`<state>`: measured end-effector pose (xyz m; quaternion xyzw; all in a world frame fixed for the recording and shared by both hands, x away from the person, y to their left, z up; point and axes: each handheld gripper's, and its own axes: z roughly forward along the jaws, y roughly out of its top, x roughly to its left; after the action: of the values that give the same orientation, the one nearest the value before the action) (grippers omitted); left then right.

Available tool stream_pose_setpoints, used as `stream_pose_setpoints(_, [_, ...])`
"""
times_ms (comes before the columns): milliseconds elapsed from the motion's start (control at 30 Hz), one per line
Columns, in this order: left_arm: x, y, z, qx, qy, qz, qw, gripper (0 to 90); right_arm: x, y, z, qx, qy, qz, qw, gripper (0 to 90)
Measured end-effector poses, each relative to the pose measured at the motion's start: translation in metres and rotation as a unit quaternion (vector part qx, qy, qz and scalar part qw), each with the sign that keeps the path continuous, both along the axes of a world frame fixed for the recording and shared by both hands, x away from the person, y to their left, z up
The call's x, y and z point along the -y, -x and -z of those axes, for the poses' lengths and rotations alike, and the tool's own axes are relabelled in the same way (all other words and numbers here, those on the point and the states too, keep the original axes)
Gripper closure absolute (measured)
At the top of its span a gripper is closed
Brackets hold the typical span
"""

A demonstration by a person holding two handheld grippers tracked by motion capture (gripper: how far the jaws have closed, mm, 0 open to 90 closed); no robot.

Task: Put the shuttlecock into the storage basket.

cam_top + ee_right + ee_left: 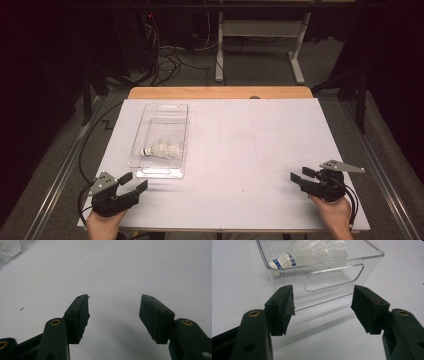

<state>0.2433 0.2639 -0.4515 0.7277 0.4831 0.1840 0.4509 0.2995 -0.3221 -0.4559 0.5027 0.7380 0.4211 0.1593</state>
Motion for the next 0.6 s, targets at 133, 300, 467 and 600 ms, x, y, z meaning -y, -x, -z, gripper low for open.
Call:
stream_pose_setpoints(133, [0.000, 0.000, 0.000, -0.001, 0.001, 0.000, 1.0000, 35.2, 0.003, 0.003, 0.002, 0.003, -0.002, 0.002, 1.0000, 41.3])
stream_pose_setpoints(300, [0.000, -0.001, 0.000, -0.001, 0.001, 0.000, 1.0000, 35.1, 0.007, 0.005, 0.003, 0.007, -0.008, 0.004, 0.9999, 41.1])
stream_pose_setpoints(467, [0.000, 0.000, 0.000, -0.001, 0.001, 0.001, 1.0000, 35.2, 0.010, 0.009, 0.003, 0.011, -0.017, 0.007, 0.9998, 40.5])
stream_pose_setpoints(600, [0.000, -0.001, 0.000, -0.001, 0.003, 0.000, 1.0000, 35.2, 0.014, 0.012, 0.004, 0.016, -0.023, 0.011, 0.9996, 39.5])
